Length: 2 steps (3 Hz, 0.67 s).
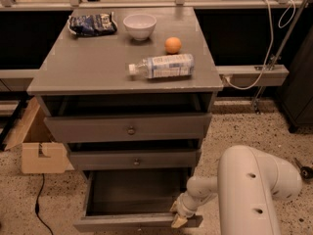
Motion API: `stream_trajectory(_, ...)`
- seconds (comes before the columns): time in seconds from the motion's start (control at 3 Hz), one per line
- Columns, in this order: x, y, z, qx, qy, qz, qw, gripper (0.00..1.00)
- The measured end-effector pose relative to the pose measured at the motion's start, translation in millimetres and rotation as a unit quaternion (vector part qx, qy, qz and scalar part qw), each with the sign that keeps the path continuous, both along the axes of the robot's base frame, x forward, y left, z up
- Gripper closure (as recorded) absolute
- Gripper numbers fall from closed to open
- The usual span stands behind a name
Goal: Open bottom drawer
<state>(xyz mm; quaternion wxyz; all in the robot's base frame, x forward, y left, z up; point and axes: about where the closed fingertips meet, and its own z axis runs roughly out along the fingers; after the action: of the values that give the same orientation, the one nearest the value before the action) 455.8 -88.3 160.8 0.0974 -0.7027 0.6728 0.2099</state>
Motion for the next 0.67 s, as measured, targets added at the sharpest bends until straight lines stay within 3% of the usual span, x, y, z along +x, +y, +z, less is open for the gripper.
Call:
stream_trajectory(0.33, 1.7, -9.0, 8.4, 0.016, -0.01, -0.006, 0.9998, 0.01)
stream_trajectory(0.67, 5.5, -26.1, 32.7, 0.026, -0.043, -0.021, 0.9985, 0.0)
